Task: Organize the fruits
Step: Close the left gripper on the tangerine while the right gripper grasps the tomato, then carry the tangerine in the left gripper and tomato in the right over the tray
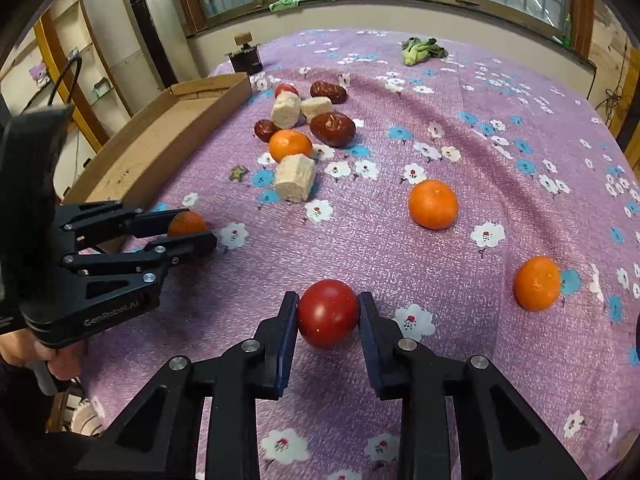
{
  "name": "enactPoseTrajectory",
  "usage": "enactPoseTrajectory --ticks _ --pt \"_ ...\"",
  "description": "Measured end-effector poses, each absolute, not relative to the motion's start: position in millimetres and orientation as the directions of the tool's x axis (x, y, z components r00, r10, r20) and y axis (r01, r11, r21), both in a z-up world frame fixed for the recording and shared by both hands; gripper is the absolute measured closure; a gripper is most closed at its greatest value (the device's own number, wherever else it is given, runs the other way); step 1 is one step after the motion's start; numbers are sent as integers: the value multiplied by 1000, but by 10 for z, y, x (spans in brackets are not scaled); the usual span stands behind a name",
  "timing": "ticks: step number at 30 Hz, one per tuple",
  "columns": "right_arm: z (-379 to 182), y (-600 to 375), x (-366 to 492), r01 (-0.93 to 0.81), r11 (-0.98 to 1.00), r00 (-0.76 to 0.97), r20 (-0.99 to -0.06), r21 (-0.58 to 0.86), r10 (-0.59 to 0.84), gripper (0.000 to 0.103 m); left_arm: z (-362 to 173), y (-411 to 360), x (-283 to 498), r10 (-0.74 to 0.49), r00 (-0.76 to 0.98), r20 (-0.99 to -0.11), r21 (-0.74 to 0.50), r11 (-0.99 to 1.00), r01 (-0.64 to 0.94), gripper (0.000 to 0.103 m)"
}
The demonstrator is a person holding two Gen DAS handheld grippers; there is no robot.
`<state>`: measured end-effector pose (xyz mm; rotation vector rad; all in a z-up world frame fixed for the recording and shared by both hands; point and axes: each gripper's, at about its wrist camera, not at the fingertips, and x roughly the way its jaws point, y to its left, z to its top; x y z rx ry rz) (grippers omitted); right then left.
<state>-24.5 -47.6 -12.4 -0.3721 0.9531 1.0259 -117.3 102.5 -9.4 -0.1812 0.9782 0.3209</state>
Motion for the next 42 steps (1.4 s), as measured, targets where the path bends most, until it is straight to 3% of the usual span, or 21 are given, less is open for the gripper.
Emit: enactPoseTrajectory --ticks 15,42 --pt "194 -236 -625 -888 416 127 -765 195 631 73 369 1349 -1766 339 563 -754 39 879 -476 74" --pt "394 974 -1383 -958 169 -58 -732 232 679 73 425 2347 -2403 455 520 -722 -1 752 -659 74"
